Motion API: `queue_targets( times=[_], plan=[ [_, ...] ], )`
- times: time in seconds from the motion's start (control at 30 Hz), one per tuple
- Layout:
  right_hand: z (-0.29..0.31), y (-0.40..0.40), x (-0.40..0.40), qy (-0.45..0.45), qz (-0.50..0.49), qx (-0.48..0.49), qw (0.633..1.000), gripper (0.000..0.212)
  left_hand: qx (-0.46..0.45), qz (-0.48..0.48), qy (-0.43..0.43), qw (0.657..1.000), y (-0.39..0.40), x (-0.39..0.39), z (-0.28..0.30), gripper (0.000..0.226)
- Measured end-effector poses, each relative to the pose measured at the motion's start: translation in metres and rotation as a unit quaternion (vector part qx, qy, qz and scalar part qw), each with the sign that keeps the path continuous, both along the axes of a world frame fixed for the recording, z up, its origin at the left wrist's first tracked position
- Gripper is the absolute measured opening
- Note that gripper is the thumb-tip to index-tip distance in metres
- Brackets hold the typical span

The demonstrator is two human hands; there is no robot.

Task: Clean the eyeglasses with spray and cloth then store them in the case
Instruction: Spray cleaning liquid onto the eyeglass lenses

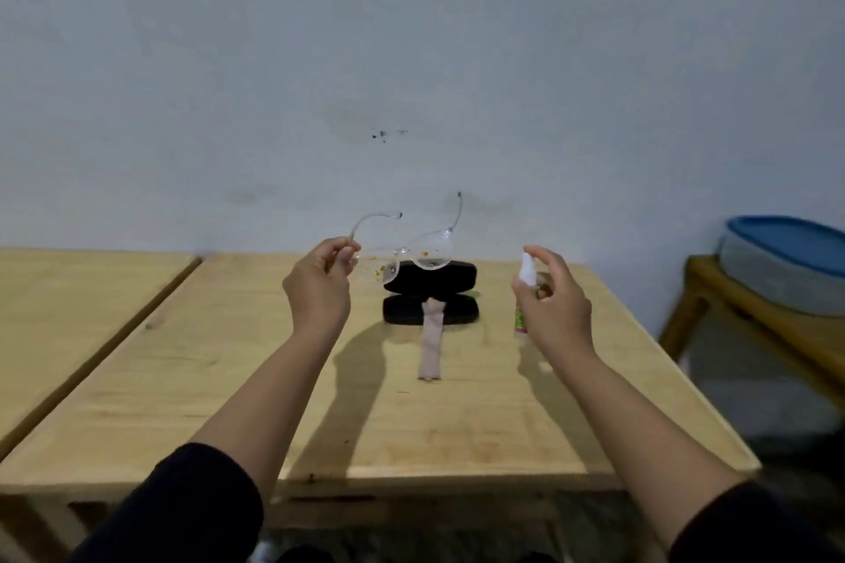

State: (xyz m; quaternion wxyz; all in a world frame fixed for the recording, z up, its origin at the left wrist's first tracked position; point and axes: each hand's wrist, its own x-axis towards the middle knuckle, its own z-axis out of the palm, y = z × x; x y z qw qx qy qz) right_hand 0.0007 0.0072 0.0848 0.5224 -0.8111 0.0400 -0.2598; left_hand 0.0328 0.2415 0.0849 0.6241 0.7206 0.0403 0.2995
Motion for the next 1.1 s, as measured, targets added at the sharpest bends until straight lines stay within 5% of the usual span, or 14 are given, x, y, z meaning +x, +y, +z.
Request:
queue_targets(
  times=[0.17, 0.4, 1.1],
  plan=[
    [0.007, -0.071, -0.036, -0.043, -0.110, 0.013, 0.993, 0.038, 0.016, -0.054, 0.009, 0.998, -0.054, 0.010, -0.007, 0.019],
    [-0.017, -0.139, -0.083, 0.016, -0.205, -0.058, 0.977, 0.041, 0.019, -0.127, 0.016, 0.992, -0.121, 0.011, -0.017, 0.018],
    [-0.070, -0.172, -0.102, 0.057, -0.188, -0.117, 0.973, 0.042, 0.077, -0.139, 0.062, 0.985, -0.169, -0.002, -0.027, 0.020]
  ],
)
